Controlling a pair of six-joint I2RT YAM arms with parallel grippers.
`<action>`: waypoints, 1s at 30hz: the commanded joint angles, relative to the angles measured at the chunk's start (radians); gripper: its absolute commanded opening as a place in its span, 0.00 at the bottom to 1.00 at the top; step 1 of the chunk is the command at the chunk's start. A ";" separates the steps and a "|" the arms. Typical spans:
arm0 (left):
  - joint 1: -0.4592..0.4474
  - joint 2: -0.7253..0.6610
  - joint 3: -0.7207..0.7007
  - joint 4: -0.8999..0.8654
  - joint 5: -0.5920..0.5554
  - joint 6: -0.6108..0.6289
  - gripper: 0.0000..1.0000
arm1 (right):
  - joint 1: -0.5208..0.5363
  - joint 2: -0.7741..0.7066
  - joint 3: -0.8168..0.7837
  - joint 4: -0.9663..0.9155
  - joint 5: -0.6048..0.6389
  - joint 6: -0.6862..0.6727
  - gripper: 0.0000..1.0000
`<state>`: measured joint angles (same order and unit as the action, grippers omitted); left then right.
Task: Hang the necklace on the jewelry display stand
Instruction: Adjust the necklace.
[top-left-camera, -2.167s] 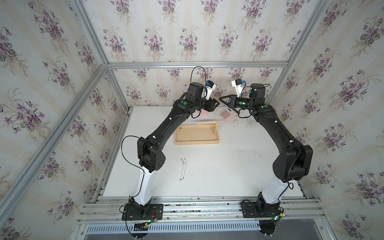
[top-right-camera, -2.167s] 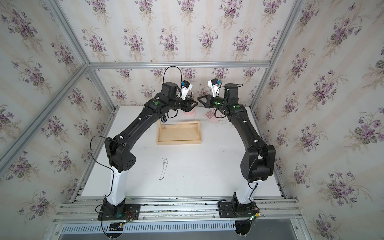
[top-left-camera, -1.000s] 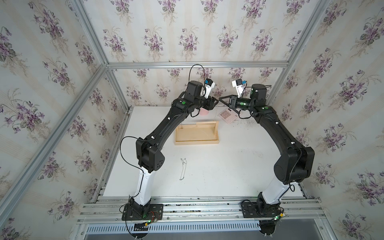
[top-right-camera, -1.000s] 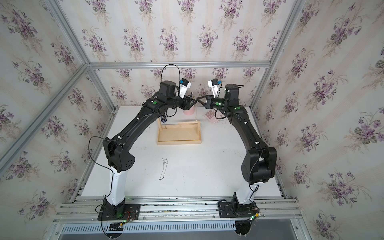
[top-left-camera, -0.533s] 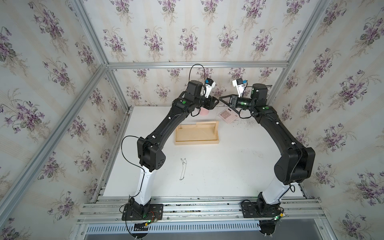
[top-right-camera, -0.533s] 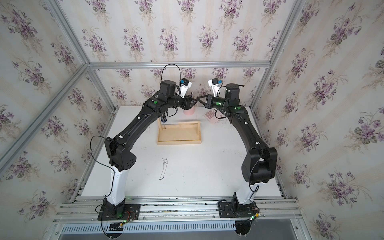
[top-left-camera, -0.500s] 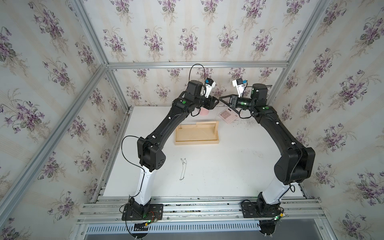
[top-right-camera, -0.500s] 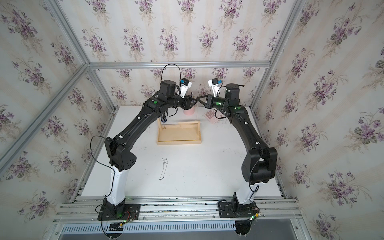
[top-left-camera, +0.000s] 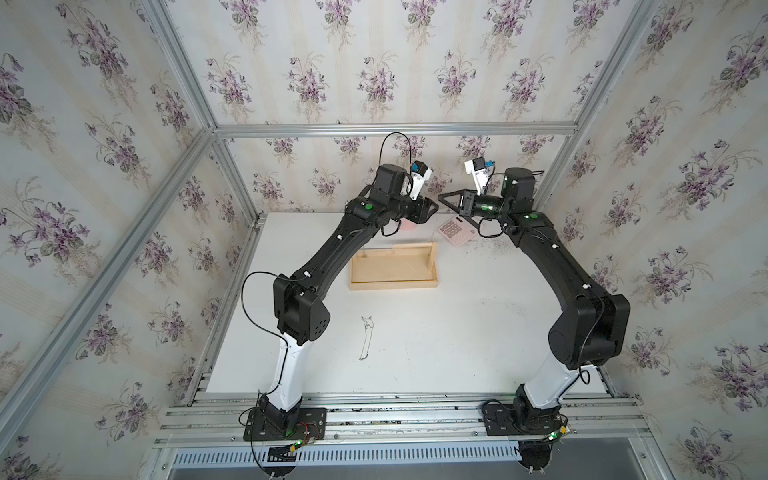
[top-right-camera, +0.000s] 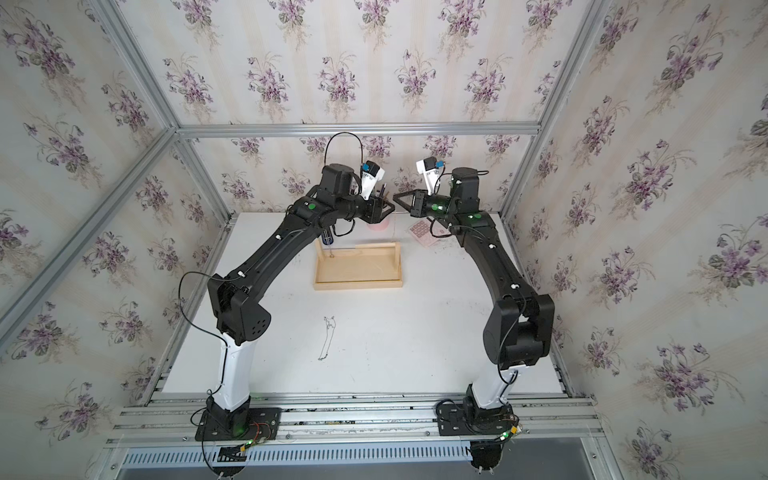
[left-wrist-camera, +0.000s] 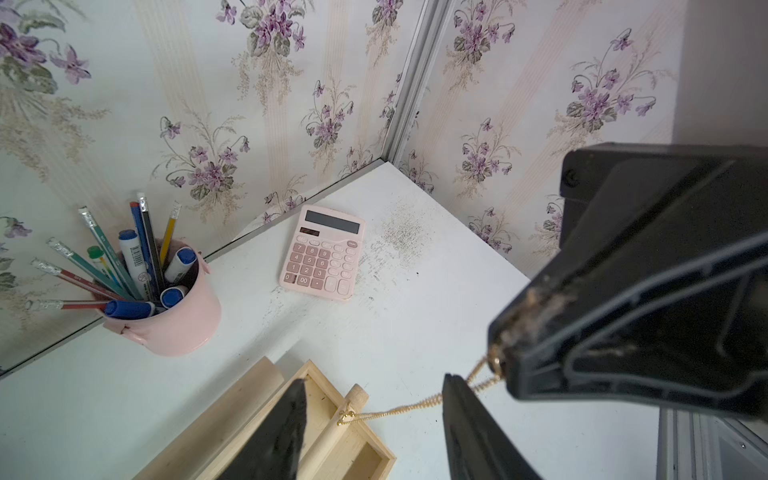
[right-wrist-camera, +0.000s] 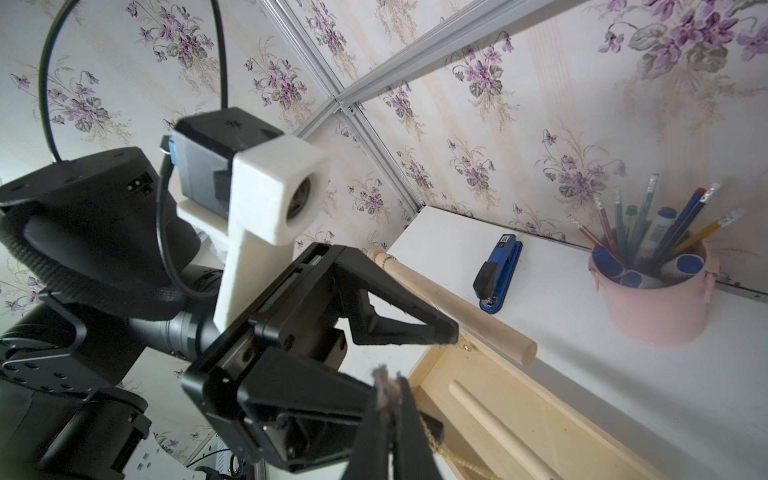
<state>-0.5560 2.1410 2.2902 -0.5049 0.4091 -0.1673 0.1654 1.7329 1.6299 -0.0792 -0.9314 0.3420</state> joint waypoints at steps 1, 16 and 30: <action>0.006 -0.018 -0.004 0.024 -0.015 0.006 0.55 | 0.000 -0.017 -0.001 0.031 -0.006 0.008 0.06; 0.007 -0.001 0.023 0.026 0.004 0.004 0.55 | 0.000 -0.019 -0.015 0.045 -0.018 0.014 0.06; 0.007 0.006 0.030 0.025 0.041 -0.009 0.55 | 0.000 -0.013 -0.018 0.052 -0.017 0.016 0.06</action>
<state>-0.5495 2.1391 2.3165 -0.5030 0.4255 -0.1677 0.1646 1.7233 1.6131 -0.0525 -0.9390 0.3496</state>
